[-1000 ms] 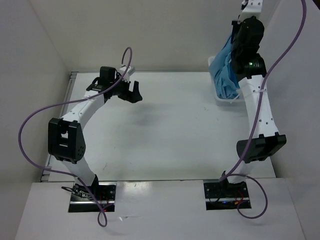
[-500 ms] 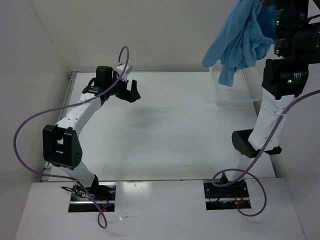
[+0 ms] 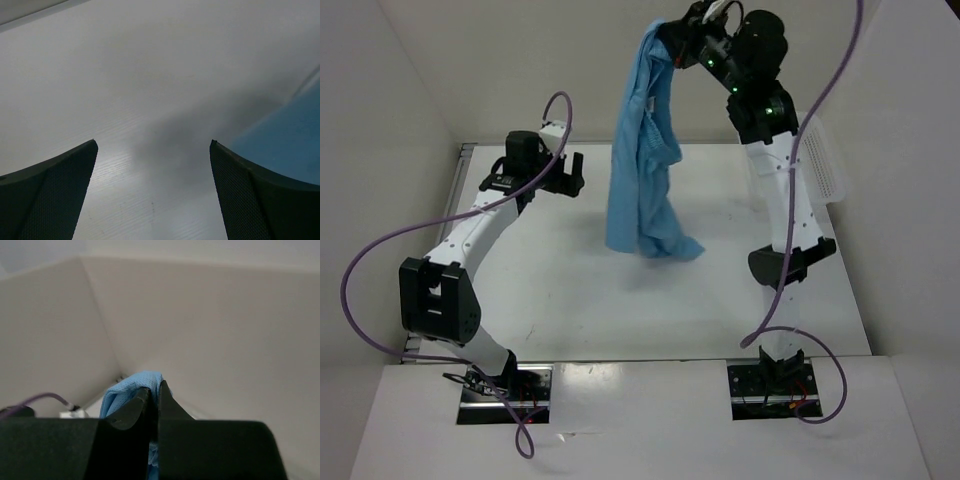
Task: Fold and stack the shorts
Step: Move the shorts to the center of the board
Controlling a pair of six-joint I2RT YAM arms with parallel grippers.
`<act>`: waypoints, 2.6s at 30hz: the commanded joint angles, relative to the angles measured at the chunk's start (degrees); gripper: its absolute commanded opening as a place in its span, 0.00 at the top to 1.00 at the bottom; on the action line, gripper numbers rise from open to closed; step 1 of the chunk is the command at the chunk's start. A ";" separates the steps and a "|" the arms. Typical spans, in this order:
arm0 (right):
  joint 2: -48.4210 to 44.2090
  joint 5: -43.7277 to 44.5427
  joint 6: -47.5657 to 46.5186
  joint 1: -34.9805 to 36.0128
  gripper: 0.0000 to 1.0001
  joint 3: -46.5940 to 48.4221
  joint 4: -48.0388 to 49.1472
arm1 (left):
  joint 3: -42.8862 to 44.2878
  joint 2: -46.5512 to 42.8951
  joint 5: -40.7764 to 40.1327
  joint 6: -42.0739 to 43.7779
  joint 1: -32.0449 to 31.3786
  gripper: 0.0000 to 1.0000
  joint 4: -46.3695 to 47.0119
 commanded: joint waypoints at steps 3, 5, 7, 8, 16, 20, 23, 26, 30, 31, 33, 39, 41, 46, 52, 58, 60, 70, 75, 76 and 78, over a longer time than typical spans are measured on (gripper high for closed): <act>-0.03 7.00 0.61 -0.48 1.00 -6.41 -0.90 | 0.95 -2.69 -4.87 0.21 7.27 0.00 1.88; -0.55 5.07 -1.84 -0.48 1.00 -9.76 -2.57 | 0.95 -3.40 -0.66 0.21 8.78 0.00 -0.22; -2.57 -0.96 -4.74 -0.48 0.97 -17.19 -3.80 | -0.45 -4.79 1.19 0.21 8.79 0.00 -1.55; -3.45 -3.44 -9.46 -0.48 0.93 -20.20 -6.07 | -1.50 -4.80 3.20 0.21 8.79 0.00 -2.77; -16.09 2.84 -21.72 -0.48 0.01 -63.19 -6.01 | -12.58 -6.47 3.67 0.21 8.79 0.00 -2.88; -17.87 7.06 -19.71 -0.48 0.01 -69.10 -3.20 | -12.51 -3.40 1.91 0.21 7.65 0.00 -1.29; -16.56 10.32 -17.25 -0.48 0.13 -69.72 0.05 | -8.47 0.72 1.91 0.21 7.65 0.00 -0.24; -11.66 11.20 -16.11 0.12 0.16 -68.58 2.43 | -3.63 5.82 3.66 0.21 7.65 0.00 1.25; -3.66 18.84 -18.64 1.27 0.11 -65.16 6.29 | 3.22 14.50 4.28 0.21 6.51 0.00 3.71; -2.15 19.47 -20.74 1.27 0.11 -64.36 6.30 | 4.80 16.19 3.76 0.21 6.51 0.00 5.28; 1.37 20.79 -20.76 1.80 0.11 -62.25 7.00 | 9.97 21.02 2.62 0.21 5.98 0.00 6.87; 4.02 22.73 -21.28 1.80 0.11 -60.93 8.32 | 22.56 34.03 2.70 0.21 3.87 0.00 5.74; 4.02 22.73 -21.89 1.80 0.11 -62.24 8.32 | 24.42 37.28 1.30 0.21 2.38 0.00 5.21; -0.28 24.83 -24.09 1.80 0.14 -67.24 8.32 | 23.72 38.70 1.91 0.21 1.76 0.20 4.60; -5.55 26.86 -27.34 1.80 0.14 -72.88 8.32 | 23.02 38.37 0.68 0.21 1.76 1.00 3.81; -10.65 25.46 -27.35 1.80 0.25 -78.24 5.87 | 20.20 25.98 2.08 0.21 4.83 1.00 -3.30; -11.89 22.82 -27.35 1.80 0.25 -79.38 4.90 | 16.36 18.80 3.22 0.21 6.58 1.00 -9.97; -9.88 10.96 -23.22 -1.80 0.25 -76.84 1.30 | -11.96 -11.56 11.46 0.21 8.09 0.18 -22.66; -5.57 6.38 -18.83 -3.91 0.28 -71.31 1.29 | -9.34 -6.84 13.16 0.21 8.61 0.12 -20.37; -4.87 5.68 -18.82 -3.91 0.31 -70.34 1.29 | -7.16 -5.69 13.16 0.21 9.14 0.12 -19.76; -2.94 4.80 -17.08 -3.91 0.34 -67.71 1.29 | -5.47 -2.96 12.02 0.21 9.93 0.12 -17.83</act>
